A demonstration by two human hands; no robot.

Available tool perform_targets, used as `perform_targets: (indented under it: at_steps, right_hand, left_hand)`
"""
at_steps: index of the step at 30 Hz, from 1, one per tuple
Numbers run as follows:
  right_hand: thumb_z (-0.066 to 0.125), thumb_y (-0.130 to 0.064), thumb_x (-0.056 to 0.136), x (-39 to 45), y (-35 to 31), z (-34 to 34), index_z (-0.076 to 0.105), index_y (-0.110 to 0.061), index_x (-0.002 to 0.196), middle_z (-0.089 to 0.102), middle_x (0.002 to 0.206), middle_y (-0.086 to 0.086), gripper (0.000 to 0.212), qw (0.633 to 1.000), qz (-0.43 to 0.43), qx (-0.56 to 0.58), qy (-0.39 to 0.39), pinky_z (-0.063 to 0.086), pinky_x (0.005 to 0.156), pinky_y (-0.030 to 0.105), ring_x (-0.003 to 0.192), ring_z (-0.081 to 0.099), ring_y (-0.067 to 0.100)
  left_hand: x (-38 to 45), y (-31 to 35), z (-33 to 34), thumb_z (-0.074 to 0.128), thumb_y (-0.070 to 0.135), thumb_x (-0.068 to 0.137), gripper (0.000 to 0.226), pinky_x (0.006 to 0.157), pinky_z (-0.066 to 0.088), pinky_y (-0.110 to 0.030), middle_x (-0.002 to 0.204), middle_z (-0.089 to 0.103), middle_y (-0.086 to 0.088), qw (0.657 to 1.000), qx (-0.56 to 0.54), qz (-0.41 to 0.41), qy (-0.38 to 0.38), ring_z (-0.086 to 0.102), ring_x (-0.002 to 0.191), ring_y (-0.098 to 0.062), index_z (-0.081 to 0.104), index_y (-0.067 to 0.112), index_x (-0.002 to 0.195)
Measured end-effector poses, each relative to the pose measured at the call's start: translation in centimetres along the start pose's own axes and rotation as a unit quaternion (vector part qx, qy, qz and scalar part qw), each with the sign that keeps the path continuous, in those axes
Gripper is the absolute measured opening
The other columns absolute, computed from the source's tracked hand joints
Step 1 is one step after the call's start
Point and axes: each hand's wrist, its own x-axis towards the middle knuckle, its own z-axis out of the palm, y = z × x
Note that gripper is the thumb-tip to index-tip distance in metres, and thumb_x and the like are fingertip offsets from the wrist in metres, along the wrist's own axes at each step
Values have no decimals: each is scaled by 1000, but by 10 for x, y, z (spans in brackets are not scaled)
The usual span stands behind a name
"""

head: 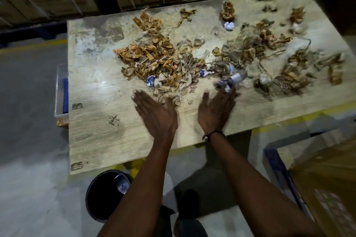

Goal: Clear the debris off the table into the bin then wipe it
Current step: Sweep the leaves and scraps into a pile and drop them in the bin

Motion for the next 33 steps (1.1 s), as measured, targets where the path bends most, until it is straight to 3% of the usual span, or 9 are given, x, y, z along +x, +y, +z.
perform_targets:
  at_steps: [2, 7, 10, 13, 16, 21, 24, 29, 33]
  right_hand:
    - [28, -51, 107, -1, -26, 13, 24, -11, 164, 17, 171, 21, 70, 998, -53, 18, -21, 14, 128, 51, 159, 14, 37]
    - [40, -33, 109, 3, -30, -7, 37, -11, 159, 26, 170, 15, 55, 989, -67, 128, 6, 25, 127, 45, 157, 23, 30]
    - [37, -46, 110, 7, 4, -24, 34, -16, 161, 22, 172, 10, 59, 993, -7, 114, 29, 19, 129, 42, 159, 20, 27]
    - [29, -55, 107, 13, 27, -17, 25, -7, 163, 20, 172, 16, 74, 997, 56, 57, 24, 17, 129, 49, 160, 15, 33]
    - [27, -54, 105, 17, 2, 6, 22, -3, 163, 20, 171, 19, 78, 998, 55, 16, 7, 13, 130, 48, 160, 14, 34]
    - [22, -51, 107, -5, -81, 44, 21, 3, 162, 24, 169, 23, 78, 996, -69, 42, -26, 14, 129, 44, 159, 19, 34]
    - [24, -52, 106, -10, -87, 50, 21, 0, 163, 25, 169, 21, 77, 996, -35, 79, -11, 14, 130, 44, 159, 21, 33]
    - [24, -63, 104, -10, -69, 38, 11, -7, 166, 12, 174, 11, 84, 990, 63, 129, 5, 1, 129, 31, 162, 11, 26]
    - [21, -77, 99, -1, -90, 49, 12, -5, 166, 15, 173, 15, 98, 993, 90, 79, 24, 7, 131, 42, 161, 12, 30]
  left_hand:
    - [7, 24, 9, 27, 61, 106, 90, 132, 8, -45, 173, 9, -23, 1000, -5, 15, -14, 5, 162, -34, 8, -5, 164]
    - [7, 31, -5, 30, 60, 106, 87, 132, 8, -44, 174, 8, -17, 998, -51, 20, -1, 6, 162, -29, 6, 2, 166]
    - [3, -5, -24, 28, 60, 106, 86, 132, 3, -44, 175, 3, -15, 998, -51, 4, 33, 2, 162, -27, 1, 6, 167]
    - [16, -35, -31, 25, 60, 105, 88, 131, 7, -50, 174, 4, -21, 999, -6, -31, 37, 1, 162, -33, 3, -1, 165]
    - [28, -27, -21, 28, 58, 106, 88, 131, 7, -50, 173, 3, -24, 999, 30, -21, 31, 1, 162, -35, 6, -5, 164]
    - [41, -5, -4, 31, 55, 108, 85, 132, 8, -47, 174, 6, -21, 998, 37, 47, -16, 3, 162, -32, 6, -2, 165]
    - [47, -11, -12, 37, 51, 106, 82, 132, 9, -44, 173, 14, -18, 998, -6, 60, -7, 8, 162, -30, 12, 1, 165]
    - [94, -48, -52, 31, 58, 102, 87, 131, 11, -48, 174, 12, -15, 993, -109, -16, 34, 9, 162, -30, 12, 2, 165]
    - [185, -53, -50, 29, 74, 101, 88, 126, 27, -53, 172, 22, -10, 976, -215, -17, 12, 31, 155, -30, 17, 16, 167]
